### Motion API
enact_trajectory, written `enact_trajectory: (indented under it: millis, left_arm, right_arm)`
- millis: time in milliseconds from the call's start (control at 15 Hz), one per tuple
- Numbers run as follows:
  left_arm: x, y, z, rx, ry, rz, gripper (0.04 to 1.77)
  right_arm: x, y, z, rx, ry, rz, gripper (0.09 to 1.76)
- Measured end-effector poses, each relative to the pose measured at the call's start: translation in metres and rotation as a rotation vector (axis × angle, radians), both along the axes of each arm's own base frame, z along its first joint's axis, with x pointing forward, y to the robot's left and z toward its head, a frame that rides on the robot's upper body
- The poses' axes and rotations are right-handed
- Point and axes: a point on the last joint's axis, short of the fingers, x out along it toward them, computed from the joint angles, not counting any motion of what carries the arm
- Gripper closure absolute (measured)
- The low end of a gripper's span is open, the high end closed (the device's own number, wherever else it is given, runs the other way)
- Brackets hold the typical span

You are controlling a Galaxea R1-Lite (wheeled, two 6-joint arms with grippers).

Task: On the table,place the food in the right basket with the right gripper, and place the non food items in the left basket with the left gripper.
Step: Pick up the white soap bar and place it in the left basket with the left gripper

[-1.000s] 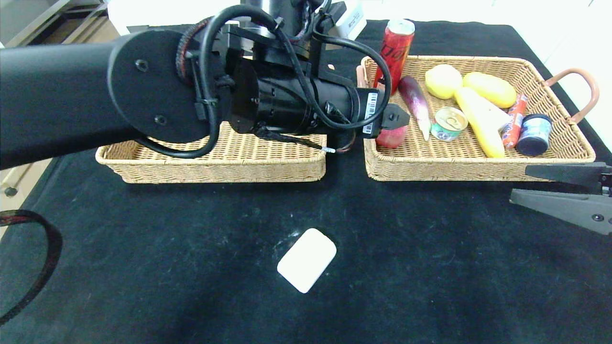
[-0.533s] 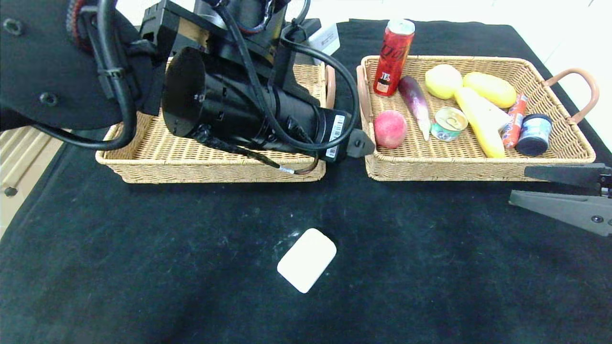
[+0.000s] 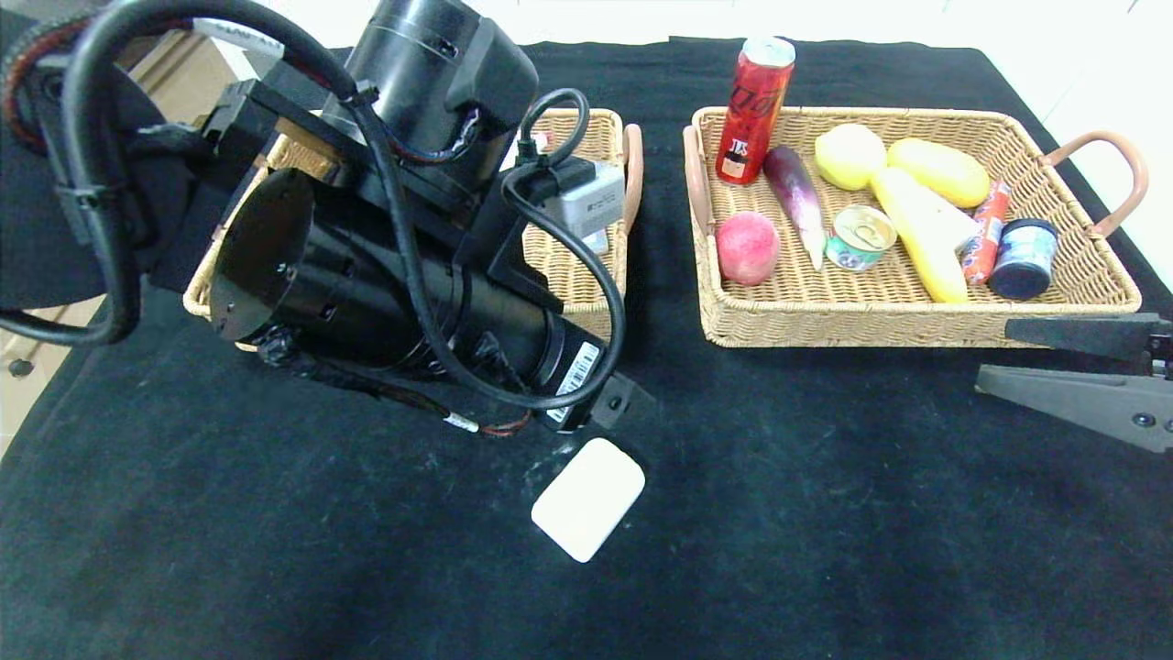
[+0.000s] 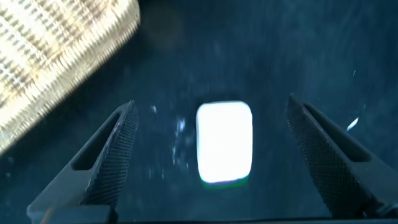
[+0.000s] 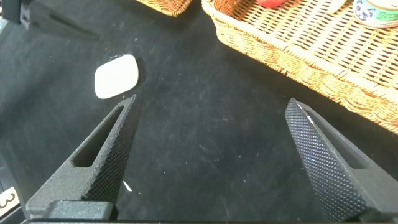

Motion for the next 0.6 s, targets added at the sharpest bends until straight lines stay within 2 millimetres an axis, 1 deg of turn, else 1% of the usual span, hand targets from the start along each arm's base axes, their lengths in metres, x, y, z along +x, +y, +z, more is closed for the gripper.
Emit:
enact_trajectory:
  millis: [267, 600]
  left_arm:
    - [-0.002, 0.003, -0.007, 0.056, 0.011, 0.015, 0.10]
    - [-0.006, -0.001, -0.027, 0.150, 0.041, 0.003, 0.10]
  right_arm:
    - [0.000, 0.000, 0.000, 0.000, -0.001, -0.003, 0.14]
    - [0.001, -0.001, 0.001, 0.001, -0.003, -0.006, 0.14]
